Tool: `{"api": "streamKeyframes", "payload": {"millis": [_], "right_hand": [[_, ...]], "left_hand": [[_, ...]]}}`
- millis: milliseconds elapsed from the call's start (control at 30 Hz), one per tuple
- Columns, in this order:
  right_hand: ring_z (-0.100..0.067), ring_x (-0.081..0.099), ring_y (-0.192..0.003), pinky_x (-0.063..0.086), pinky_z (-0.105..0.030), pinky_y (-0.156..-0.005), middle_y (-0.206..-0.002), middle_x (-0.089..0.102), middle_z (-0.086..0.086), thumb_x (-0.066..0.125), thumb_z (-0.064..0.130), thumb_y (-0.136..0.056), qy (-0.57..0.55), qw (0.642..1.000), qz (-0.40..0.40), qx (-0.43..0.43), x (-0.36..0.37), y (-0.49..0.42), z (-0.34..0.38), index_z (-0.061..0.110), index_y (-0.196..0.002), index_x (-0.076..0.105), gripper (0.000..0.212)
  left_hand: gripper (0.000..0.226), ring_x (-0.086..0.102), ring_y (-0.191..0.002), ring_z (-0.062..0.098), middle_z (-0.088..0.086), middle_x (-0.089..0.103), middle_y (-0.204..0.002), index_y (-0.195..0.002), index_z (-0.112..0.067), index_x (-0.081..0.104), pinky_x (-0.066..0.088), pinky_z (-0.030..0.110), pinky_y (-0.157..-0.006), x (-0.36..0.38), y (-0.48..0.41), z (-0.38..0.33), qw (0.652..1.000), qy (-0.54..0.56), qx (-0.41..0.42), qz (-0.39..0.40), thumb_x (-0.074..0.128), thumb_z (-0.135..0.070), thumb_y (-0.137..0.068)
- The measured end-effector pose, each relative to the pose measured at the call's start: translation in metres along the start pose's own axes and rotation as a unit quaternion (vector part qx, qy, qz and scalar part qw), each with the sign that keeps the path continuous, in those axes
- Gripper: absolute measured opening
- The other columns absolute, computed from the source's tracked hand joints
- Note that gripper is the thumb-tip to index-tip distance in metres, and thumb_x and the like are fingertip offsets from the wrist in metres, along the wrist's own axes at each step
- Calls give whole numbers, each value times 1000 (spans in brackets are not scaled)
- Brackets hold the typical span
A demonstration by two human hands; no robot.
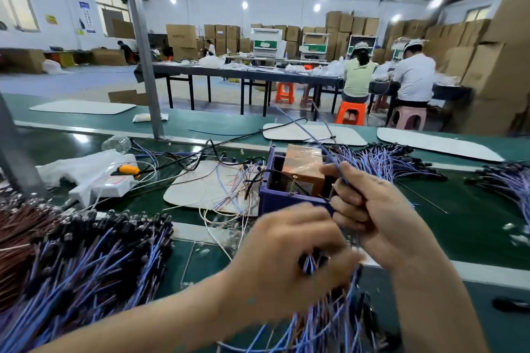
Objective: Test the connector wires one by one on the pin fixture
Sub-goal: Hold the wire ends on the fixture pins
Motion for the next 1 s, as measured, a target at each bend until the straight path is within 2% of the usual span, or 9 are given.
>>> {"api": "streamKeyframes", "payload": {"millis": [67, 133, 233, 400, 500, 600, 767, 867, 1000], "right_hand": [[-5, 22, -34, 18, -15, -33, -48, 29, 3, 56, 26, -80, 29, 1000, -4, -10, -2, 1, 2, 3, -82, 70, 27], [-7, 25, -35, 21, -16, -33, -46, 33, 2, 55, 23, -85, 71, 997, -12, -8, -4, 1, 1, 2, -84, 69, 25], [-11, 32, -34, 25, -18, -33, -45, 41, -1, 50, 16, -97, 232, 972, -15, 17, -3, 2, -5, 5, -73, 70, 33], [-13, 49, -37, 41, -22, -40, -46, 57, -2, 48, 15, -100, 435, 894, 27, 100, -12, 4, -20, 3, -77, 70, 34], [-15, 65, -60, 54, -24, -60, -69, 72, -4, 54, 15, -97, 443, 890, 21, 107, -19, 4, -18, 11, -87, 72, 20], [-17, 68, -80, 56, -31, -80, -88, 74, -7, 58, 16, -94, 409, 910, -60, 25, -33, -3, -1, 20, -96, 71, 13], [-7, 70, -68, 57, -20, -63, -73, 75, 2, 61, 13, -91, 283, 953, -85, -66, -29, -7, 7, 24, -87, 75, 18], [-11, 66, -57, 55, -29, -60, -64, 72, -1, 67, 9, -86, 284, 946, -130, -83, -33, -11, 3, 20, -80, 76, 16], [-22, 70, -70, 58, -35, -67, -71, 73, -4, 66, 11, -88, 289, 935, -180, -97, -44, -15, 1, 20, -70, 73, 21]], "left_hand": [[29, 58, -61, 6, -8, 65, -69, -73, -18, 68, 46, 26, -57, -21, -18, 44, 976, 21, -189, -103, 55, -36, -93], [32, 64, -69, 12, -1, 73, -82, -83, -16, 70, 46, 23, -59, -21, -32, 79, 927, 128, -339, -92, 50, -37, -97], [34, 64, -78, 27, 12, 74, -98, -86, -15, 67, 42, 22, -54, -8, -37, 103, 848, 285, -432, -114, 45, -38, -98], [24, 55, -49, 2, 2, 72, -81, -99, -8, 67, 36, 13, -40, 8, -38, 111, 831, 337, -431, -102, 47, -21, -100], [27, 55, -50, 0, -4, 61, -65, -90, -8, 69, 40, 12, -46, 19, -32, 114, 832, 348, -425, -76, 45, -15, -100], [27, 59, -61, 4, -3, 63, -65, -84, -9, 68, 51, 15, -55, 35, -29, 111, 822, 391, -415, 0, 46, -14, -99], [21, 65, -78, 13, 9, 67, -83, -89, -5, 65, 57, 21, -70, 57, -28, 107, 806, 427, -405, 64, 48, -12, -97], [23, 62, -89, 20, 21, 62, -101, -102, 3, 63, 56, 21, -72, 64, -28, 110, 803, 426, -410, 71, 47, -14, -97], [26, 59, -80, 13, 16, 63, -95, -109, 9, 63, 56, 20, -75, 66, -25, 119, 814, 392, -425, 60, 49, -10, -97]]}}
Point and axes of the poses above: each hand's wrist, its own y-axis away from the middle knuckle, its own x-axis out of the palm, z = x × y, the point moved 7 cm from there along -y, towards the middle knuckle
